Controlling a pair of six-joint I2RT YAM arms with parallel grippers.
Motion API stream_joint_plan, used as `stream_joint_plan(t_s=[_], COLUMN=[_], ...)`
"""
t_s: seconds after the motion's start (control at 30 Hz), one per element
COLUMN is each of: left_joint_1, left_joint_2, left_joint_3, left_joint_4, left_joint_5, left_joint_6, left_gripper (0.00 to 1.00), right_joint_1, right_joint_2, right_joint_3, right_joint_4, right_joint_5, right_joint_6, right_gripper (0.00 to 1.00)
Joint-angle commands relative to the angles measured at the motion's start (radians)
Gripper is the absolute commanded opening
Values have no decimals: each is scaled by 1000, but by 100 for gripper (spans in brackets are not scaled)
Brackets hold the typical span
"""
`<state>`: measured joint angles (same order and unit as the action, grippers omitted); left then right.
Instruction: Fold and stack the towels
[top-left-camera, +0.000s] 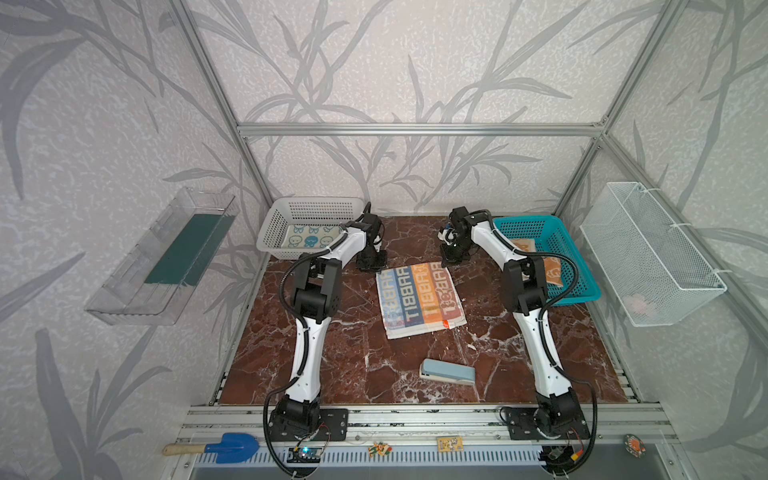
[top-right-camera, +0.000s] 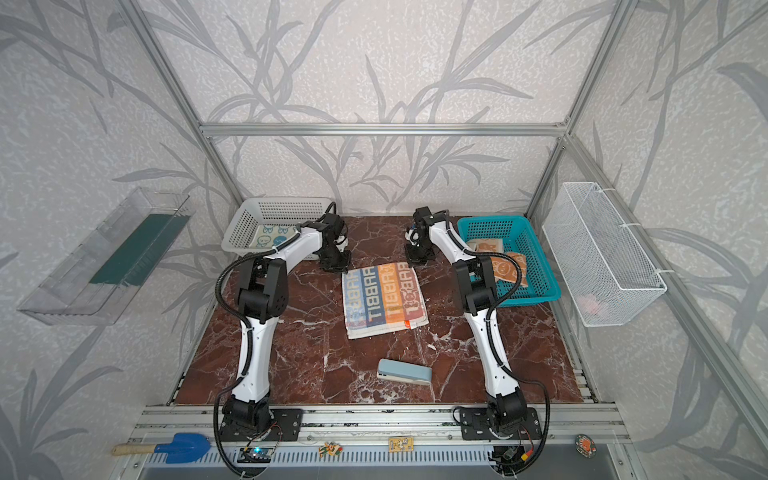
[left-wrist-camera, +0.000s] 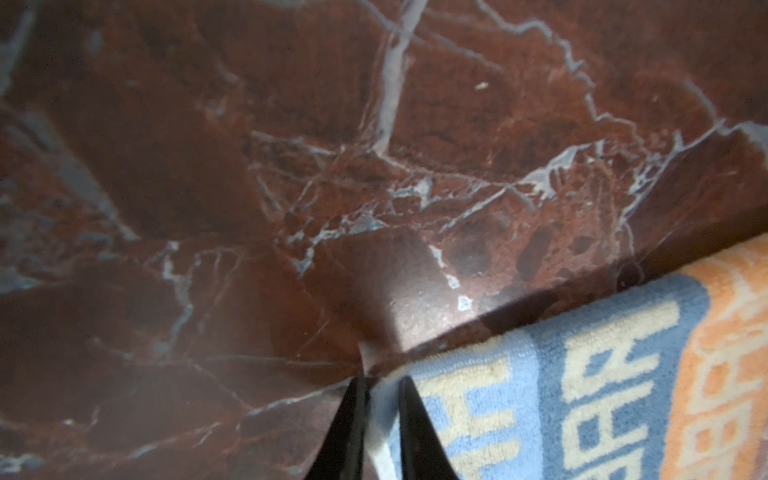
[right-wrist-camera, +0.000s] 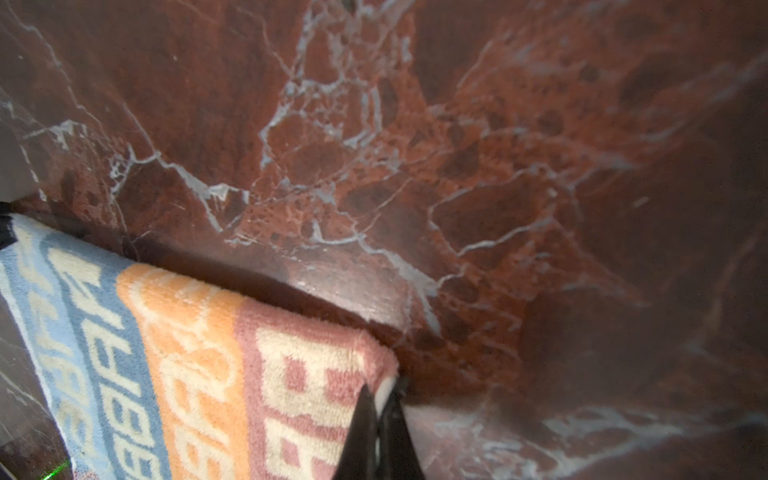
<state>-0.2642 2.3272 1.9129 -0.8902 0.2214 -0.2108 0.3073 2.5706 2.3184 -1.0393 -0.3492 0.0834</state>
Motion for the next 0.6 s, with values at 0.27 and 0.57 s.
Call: stream_joint_plan(t_s=[0.27, 0.57], left_joint_1=[0, -1], left_joint_2=[13, -95], left_joint_3=[85, 95], left_joint_4=[-65, 20], left_joint_5=[-39, -40], left_joint_6=[63, 108], left_gripper=[0, 0], right_joint_1=[-30, -59], right_joint_2=[-100, -248], right_joint_3=[-43, -195], right_joint_4=[-1, 76], right_joint_5=[-40, -106], right_joint_6=[39, 74], right_gripper=[0, 0])
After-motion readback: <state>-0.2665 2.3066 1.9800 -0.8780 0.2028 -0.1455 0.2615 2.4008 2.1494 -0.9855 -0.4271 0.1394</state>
